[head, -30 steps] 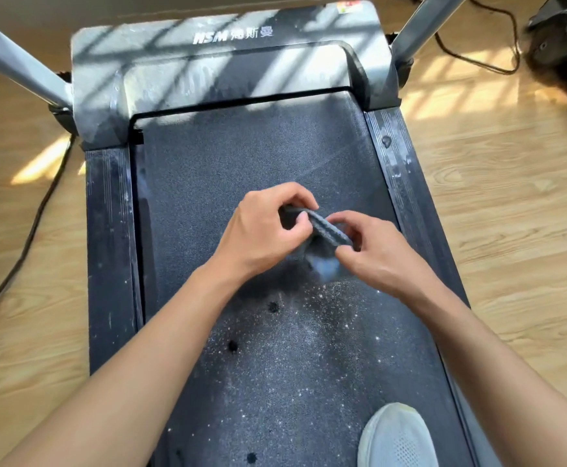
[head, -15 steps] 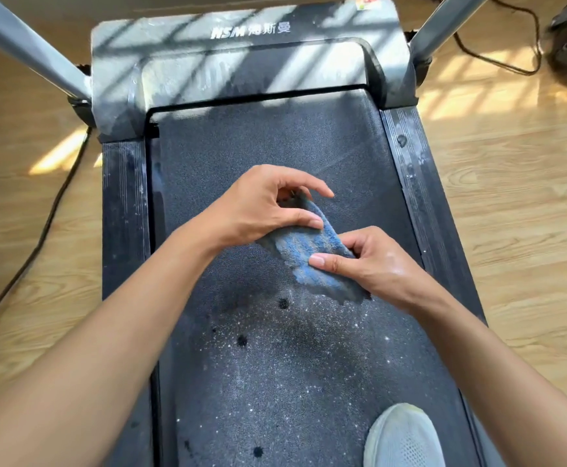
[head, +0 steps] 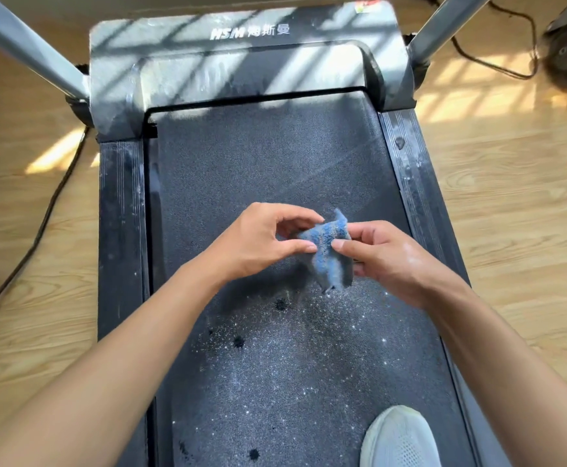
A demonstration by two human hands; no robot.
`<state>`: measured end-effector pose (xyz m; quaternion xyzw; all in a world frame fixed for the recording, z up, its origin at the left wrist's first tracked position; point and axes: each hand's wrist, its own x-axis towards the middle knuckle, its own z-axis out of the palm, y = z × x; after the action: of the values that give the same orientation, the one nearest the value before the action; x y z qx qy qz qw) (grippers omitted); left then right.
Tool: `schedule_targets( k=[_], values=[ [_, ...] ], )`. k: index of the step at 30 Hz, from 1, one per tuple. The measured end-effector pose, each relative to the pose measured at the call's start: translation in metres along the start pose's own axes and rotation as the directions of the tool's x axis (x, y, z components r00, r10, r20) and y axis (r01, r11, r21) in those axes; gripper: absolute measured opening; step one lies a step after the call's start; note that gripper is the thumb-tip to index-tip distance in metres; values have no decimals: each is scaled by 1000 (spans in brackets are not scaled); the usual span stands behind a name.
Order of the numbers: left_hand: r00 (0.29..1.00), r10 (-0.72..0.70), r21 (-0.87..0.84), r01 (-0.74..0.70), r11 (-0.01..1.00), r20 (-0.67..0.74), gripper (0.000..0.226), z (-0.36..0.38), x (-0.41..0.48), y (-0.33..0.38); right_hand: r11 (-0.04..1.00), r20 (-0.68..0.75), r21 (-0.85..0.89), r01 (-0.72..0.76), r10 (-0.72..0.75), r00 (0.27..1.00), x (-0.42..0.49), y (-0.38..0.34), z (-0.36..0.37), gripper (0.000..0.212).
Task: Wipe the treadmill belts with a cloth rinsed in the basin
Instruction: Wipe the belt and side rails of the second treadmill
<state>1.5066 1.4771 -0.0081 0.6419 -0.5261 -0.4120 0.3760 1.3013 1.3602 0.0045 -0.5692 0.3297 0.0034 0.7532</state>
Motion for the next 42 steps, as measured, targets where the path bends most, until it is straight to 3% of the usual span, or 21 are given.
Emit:
schedule_targets(
  k=[4,7,10,13,15,18,21,23,26,28,32,36,42],
  values=[
    [998,-60,4,60,998,-25,29,1,-3,-13,997,-114,-79,-8,-1,993,0,1,-1,17],
    [995,-95,-18,96,995,22,22,1,-7,-15,956,-212,-289,45,-110,971,0,5,0,12],
    [988,-147,-198,154,968,51,24,-1,-9,-14,884,-328,-461,74,-248,911,7,11,5,38],
    [990,-134,-341,142,929,48,22,-5,-10,-9,942,-240,-308,136,-215,947,17,10,11,54],
    [989,-143,-379,143,914,29,20,-9,-13,-11,972,-135,-197,131,-159,978,27,5,15,41],
    [973,-230,-383,199,902,-35,14,-20,-22,-25,962,-69,-260,86,-107,992,50,-2,24,26],
    [930,-336,-270,289,918,-147,13,-33,-43,-49,897,-44,-438,60,-88,995,84,1,54,27],
    [872,-379,-139,353,925,-308,20,-45,-65,-65,866,-32,-493,76,-106,994,107,7,87,31],
    [775,-293,124,428,895,-560,31,-63,-109,-82,821,-1,-558,119,-144,990,138,9,142,33],
    [739,-235,226,465,856,-631,36,-70,-137,-86,767,32,-624,147,-163,986,148,3,167,31],
    [706,-247,352,586,730,-663,49,-65,-180,-99,676,104,-686,269,-274,956,155,-17,184,24],
    [760,-315,458,610,647,-569,64,-42,-203,-124,531,171,-754,388,-411,895,152,-35,189,16],
    [707,-231,462,638,616,-669,68,-24,-199,-138,354,366,-828,434,-245,898,136,-62,172,18]
  ],
)
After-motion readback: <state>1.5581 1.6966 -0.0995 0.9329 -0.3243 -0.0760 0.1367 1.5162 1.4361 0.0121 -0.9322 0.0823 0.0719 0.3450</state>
